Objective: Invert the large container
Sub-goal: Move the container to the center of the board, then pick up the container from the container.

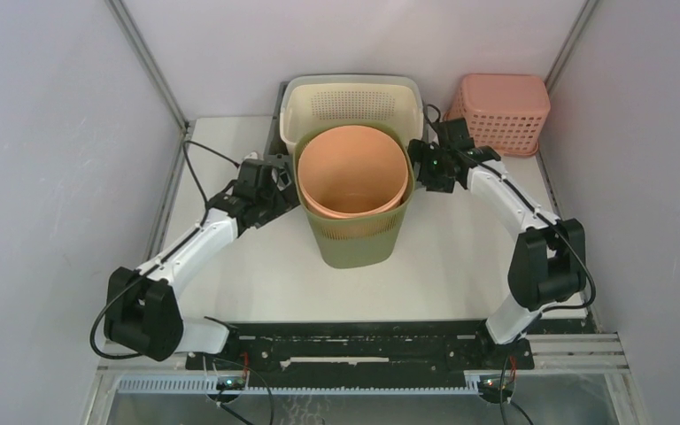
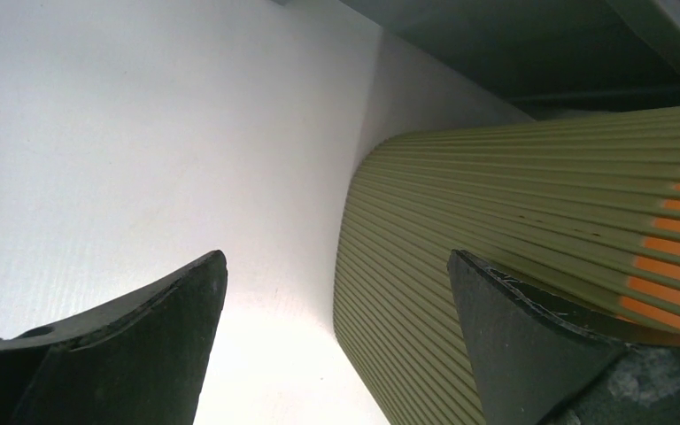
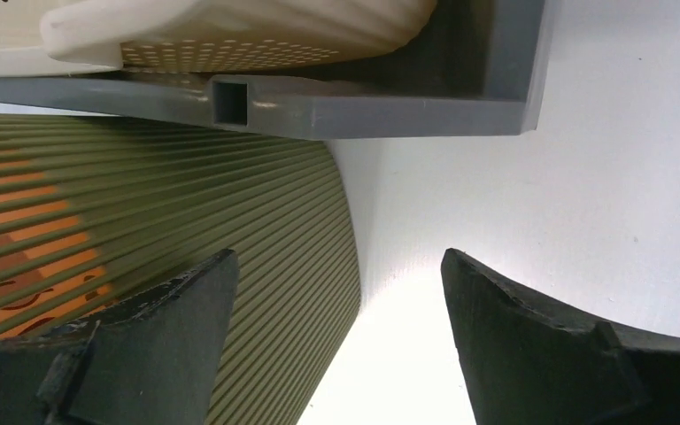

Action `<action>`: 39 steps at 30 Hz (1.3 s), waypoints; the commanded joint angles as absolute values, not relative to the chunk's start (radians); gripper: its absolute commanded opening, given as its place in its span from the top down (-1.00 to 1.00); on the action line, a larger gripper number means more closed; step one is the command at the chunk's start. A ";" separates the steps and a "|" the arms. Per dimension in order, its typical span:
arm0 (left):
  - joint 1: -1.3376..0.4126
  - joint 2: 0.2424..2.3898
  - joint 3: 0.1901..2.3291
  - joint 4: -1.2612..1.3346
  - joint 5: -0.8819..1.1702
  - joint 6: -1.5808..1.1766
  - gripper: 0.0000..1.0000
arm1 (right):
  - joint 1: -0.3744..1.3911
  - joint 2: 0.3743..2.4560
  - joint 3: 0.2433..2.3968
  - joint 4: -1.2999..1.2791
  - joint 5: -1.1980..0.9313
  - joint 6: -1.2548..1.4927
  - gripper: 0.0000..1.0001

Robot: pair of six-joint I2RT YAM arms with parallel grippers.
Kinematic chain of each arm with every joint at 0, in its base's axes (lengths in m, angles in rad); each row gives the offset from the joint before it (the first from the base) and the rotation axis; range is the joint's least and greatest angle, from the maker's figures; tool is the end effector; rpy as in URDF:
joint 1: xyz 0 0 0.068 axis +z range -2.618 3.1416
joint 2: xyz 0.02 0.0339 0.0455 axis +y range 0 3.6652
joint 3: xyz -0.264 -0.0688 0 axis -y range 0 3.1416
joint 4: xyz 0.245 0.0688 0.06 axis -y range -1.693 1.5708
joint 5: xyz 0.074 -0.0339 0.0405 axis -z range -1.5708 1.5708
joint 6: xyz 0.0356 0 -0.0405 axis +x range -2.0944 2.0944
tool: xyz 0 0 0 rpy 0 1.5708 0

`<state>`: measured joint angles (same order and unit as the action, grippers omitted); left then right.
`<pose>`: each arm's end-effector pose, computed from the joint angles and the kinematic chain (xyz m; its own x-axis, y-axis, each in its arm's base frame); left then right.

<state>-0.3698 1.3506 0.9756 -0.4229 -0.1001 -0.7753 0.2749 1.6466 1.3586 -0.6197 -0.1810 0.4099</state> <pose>0.2705 -0.1010 0.2589 -0.6829 -0.4822 -0.5487 -0.2568 0.8617 -0.4376 0.3438 0.1036 0.2788 -0.8446 0.1691 -0.5080 -0.0404 0.9260 0.3754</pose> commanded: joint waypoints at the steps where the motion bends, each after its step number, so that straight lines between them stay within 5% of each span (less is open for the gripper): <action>1: -0.387 1.278 0.962 -0.387 -0.002 -0.749 -1.00 | 0.311 1.582 1.345 -0.607 -0.238 0.433 -0.90; 17: -0.371 0.730 0.775 -0.533 0.175 -0.742 -1.00 | 0.416 0.976 0.927 -0.659 -0.173 0.491 -1.00; 25: -0.460 0.512 0.556 -0.460 0.069 -0.865 -1.00 | 0.505 0.817 0.872 -0.707 -0.203 0.510 -1.00; 39: -0.545 0.528 0.473 -0.390 0.051 -0.880 -1.00 | 0.658 0.764 0.852 -0.725 -0.134 0.564 -1.00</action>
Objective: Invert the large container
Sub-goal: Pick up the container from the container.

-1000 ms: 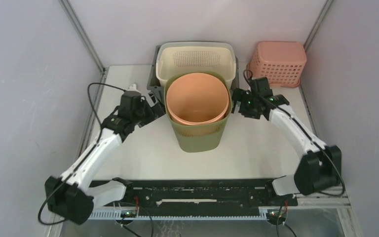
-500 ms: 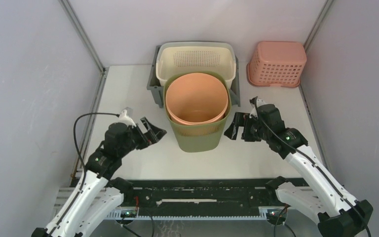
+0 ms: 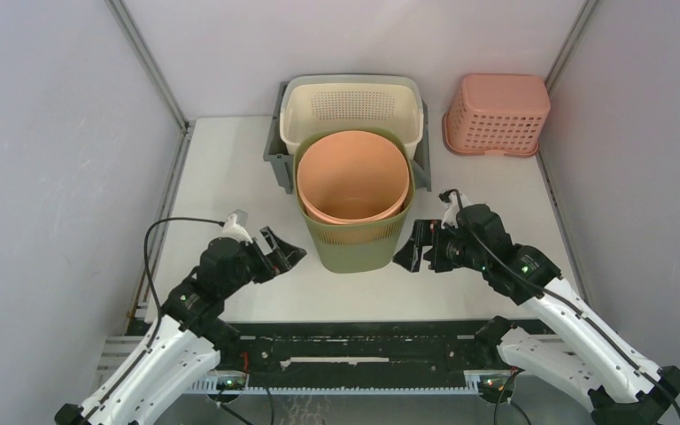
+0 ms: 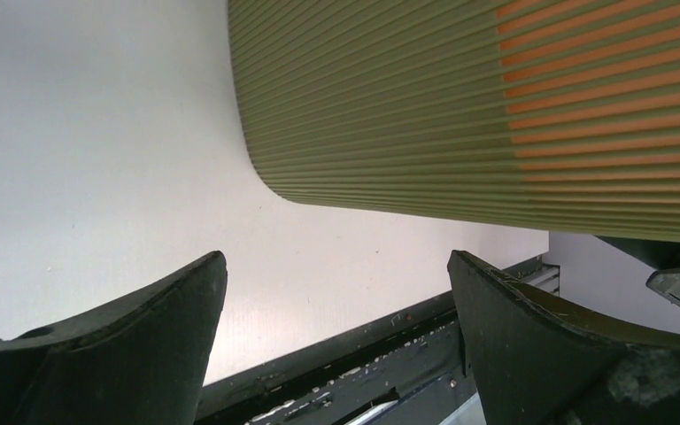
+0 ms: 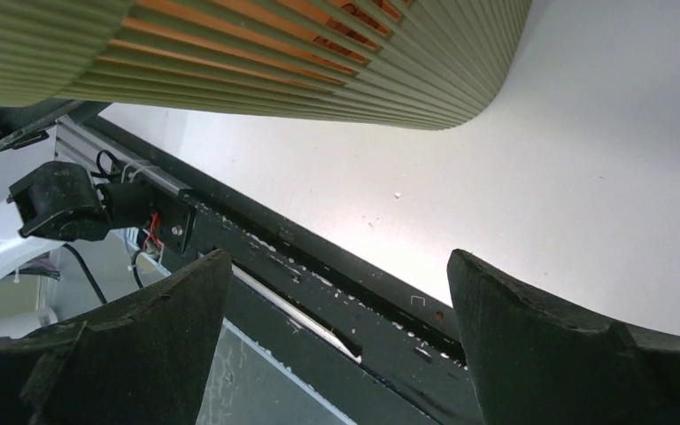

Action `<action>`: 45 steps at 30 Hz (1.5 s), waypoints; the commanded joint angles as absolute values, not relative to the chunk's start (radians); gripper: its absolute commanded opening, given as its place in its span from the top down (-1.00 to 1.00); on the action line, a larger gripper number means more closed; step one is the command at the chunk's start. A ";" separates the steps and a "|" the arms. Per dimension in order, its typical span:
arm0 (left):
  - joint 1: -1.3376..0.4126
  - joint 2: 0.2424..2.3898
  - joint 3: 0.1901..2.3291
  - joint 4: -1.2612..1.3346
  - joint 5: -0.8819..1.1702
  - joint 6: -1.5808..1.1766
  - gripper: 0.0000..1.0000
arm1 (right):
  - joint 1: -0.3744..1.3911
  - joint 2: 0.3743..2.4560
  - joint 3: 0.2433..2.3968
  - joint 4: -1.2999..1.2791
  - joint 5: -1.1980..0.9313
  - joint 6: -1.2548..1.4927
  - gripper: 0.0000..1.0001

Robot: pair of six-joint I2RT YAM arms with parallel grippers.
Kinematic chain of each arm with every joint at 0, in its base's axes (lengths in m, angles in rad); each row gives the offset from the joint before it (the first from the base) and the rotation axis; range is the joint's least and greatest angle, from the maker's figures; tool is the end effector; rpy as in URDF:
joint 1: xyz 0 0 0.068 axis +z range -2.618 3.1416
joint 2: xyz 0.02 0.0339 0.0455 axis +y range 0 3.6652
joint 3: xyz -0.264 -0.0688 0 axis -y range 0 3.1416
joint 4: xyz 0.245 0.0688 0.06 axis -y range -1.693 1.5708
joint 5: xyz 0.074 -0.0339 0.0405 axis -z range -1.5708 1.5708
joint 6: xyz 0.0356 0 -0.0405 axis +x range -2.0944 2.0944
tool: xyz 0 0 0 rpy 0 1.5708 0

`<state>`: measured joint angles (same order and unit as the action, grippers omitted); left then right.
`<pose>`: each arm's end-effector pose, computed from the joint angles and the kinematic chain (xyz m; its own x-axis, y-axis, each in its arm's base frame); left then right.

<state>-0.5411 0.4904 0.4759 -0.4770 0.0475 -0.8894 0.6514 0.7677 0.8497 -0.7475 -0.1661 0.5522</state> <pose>0.1102 -0.0682 0.2426 -0.6823 -0.4951 -0.5379 0.0325 0.7145 -0.6989 0.1198 0.0987 0.3093 -0.7860 0.0513 -0.6161 -0.3396 0.7970 0.4995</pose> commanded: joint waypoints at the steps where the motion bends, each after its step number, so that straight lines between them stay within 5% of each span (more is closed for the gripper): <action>1: -0.545 0.543 0.478 -0.384 0.060 -0.867 -1.00 | 0.658 0.764 0.860 -0.726 -0.130 0.563 -1.00; 40: -0.545 0.514 0.608 -0.538 0.173 -0.704 -1.00 | 0.660 0.711 1.005 -0.625 -0.174 0.595 -0.96; 45: -0.545 0.600 0.761 -0.612 0.174 -0.638 -1.00 | 0.660 0.745 1.079 -0.650 -0.144 0.582 -0.96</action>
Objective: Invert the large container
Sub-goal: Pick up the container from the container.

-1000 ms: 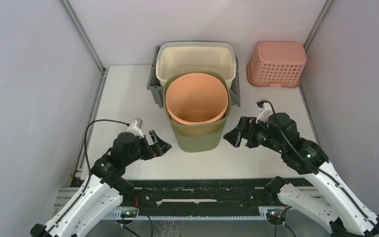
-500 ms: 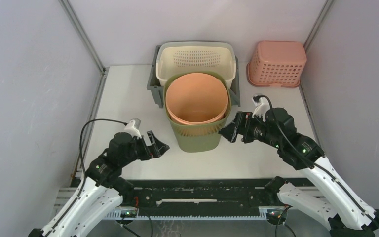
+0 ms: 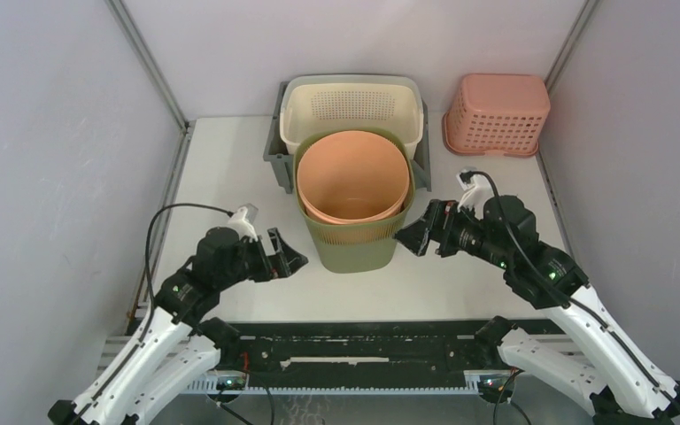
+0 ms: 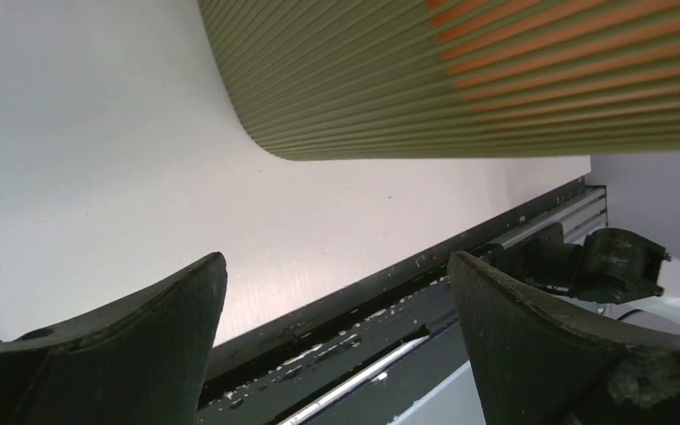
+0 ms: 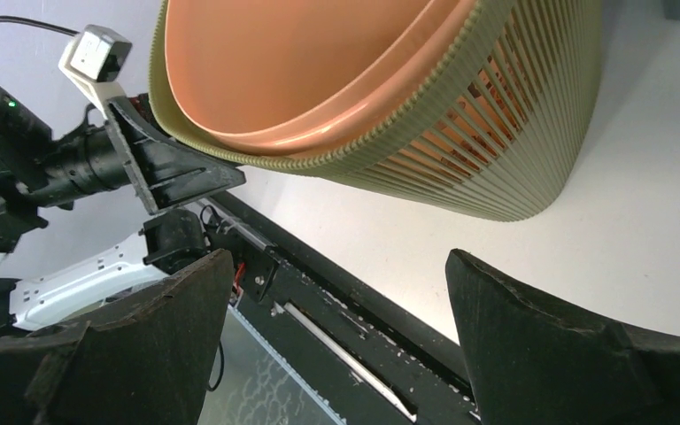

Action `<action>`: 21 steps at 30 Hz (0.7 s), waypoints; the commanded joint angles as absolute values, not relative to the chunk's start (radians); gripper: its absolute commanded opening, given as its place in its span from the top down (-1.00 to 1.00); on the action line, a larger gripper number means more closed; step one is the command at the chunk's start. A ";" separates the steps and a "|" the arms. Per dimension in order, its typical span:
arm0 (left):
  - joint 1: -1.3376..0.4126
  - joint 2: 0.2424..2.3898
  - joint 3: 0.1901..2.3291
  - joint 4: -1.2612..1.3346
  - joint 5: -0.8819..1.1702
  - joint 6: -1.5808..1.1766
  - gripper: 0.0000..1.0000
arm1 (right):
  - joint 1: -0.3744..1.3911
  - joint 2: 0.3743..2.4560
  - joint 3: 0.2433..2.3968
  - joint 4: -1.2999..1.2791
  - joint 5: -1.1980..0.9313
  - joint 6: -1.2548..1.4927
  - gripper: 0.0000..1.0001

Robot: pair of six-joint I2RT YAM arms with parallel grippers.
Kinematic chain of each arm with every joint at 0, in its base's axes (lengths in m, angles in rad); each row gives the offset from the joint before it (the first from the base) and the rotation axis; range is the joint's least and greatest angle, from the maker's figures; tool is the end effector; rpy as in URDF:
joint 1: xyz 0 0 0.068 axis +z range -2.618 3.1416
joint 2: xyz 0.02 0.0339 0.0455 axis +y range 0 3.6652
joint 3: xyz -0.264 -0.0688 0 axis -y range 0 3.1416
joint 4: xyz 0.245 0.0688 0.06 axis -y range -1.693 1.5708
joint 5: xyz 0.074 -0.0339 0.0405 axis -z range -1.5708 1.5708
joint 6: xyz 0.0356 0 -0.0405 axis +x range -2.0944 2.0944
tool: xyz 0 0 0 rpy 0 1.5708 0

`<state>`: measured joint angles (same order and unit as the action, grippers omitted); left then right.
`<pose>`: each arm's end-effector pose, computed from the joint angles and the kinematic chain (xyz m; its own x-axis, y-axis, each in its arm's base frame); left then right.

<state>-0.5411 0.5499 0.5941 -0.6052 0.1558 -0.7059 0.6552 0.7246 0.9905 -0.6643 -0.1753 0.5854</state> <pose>0.1081 -0.0714 0.2642 -0.7502 -0.2969 -0.5908 0.1771 0.7707 -0.6121 0.1100 0.0923 0.3685 -0.6583 0.1803 -0.7308 -0.4363 0.6997 0.5657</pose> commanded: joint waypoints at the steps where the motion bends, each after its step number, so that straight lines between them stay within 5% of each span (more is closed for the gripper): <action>1: -0.545 0.606 0.796 -0.624 0.160 -0.629 -1.00 | 0.660 0.754 1.095 -0.652 -0.136 0.580 -0.95; 21: -0.545 0.936 1.291 -0.625 0.112 -0.655 -0.99 | 0.645 1.380 1.830 -0.838 0.060 0.204 -0.60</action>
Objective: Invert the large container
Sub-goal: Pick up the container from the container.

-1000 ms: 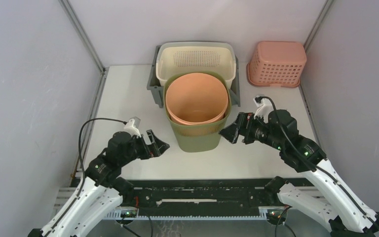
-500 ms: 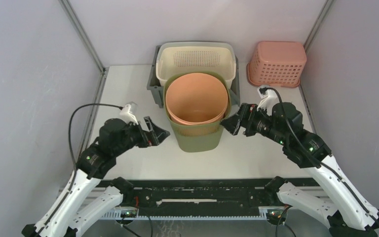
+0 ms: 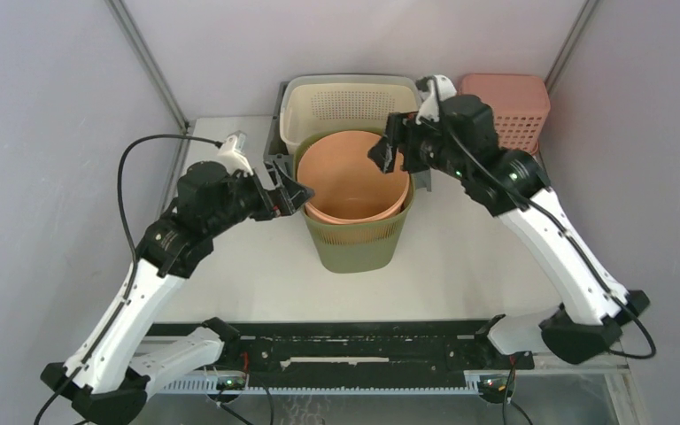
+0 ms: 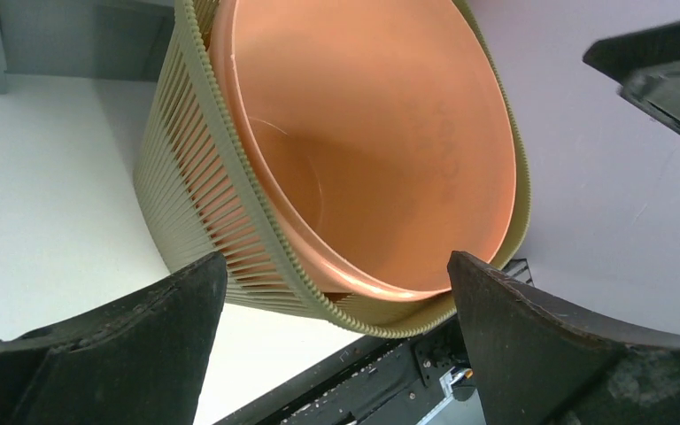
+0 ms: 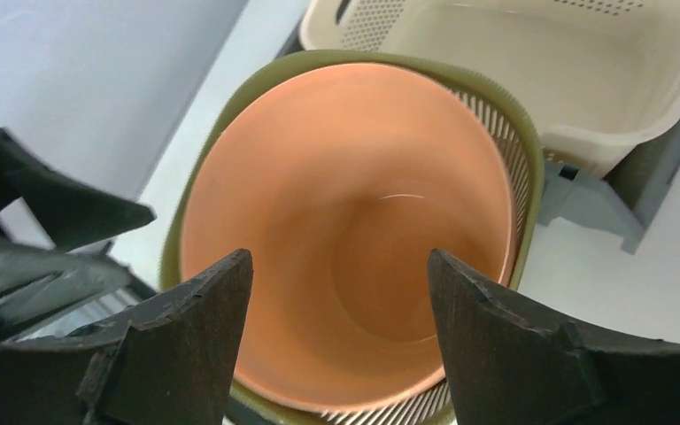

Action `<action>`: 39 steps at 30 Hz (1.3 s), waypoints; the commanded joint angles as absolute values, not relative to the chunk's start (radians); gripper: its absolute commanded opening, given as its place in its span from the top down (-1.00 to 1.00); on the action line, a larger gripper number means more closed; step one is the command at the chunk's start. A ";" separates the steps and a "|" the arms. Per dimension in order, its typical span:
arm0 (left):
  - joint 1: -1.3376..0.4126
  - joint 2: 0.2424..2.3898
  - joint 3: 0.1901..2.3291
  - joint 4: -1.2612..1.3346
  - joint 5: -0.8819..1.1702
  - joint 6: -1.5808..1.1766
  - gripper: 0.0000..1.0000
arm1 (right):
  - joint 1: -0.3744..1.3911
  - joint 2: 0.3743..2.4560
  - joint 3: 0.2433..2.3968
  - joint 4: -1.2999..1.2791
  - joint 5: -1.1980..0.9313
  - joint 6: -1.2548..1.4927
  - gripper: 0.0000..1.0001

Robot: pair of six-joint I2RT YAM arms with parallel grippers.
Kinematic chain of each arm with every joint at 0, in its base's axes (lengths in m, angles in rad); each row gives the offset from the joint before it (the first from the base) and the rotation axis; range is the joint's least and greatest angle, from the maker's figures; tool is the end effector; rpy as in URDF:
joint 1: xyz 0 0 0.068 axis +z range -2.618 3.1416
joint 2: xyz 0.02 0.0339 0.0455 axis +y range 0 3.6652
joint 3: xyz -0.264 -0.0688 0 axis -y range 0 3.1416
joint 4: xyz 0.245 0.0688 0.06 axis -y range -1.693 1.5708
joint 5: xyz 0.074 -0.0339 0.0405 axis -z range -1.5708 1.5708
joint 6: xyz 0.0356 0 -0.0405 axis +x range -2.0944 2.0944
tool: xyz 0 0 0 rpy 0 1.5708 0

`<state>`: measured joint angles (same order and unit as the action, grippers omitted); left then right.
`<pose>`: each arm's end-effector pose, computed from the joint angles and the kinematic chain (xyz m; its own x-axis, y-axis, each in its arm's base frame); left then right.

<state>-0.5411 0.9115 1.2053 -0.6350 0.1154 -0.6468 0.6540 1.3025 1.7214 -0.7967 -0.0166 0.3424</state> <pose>0.1509 -0.0954 0.4140 -0.5933 -0.3419 -0.7288 0.3097 0.7387 -0.5986 0.1991 0.1533 0.4821 -0.4841 0.0519 -0.8735 -0.4862 0.8140 0.3178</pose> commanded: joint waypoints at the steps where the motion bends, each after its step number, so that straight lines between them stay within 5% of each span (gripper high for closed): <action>1: -0.545 0.946 1.299 -0.630 0.113 -0.658 -0.99 | 0.643 1.407 1.853 -0.840 0.092 0.180 -0.52; 18: -0.559 1.081 1.454 -0.706 0.047 -0.614 -0.45 | 0.536 1.534 1.853 -0.728 0.019 0.104 -0.12; 39: -0.737 1.048 1.427 -0.737 -0.020 -0.667 -0.61 | 0.522 1.612 1.848 -0.738 -0.084 -0.034 -0.10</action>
<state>-0.7223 1.0515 1.4021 -0.7589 0.0013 -0.6552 0.5335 1.6035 1.8053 -0.7532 -0.0742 -0.0010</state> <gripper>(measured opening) 0.803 0.554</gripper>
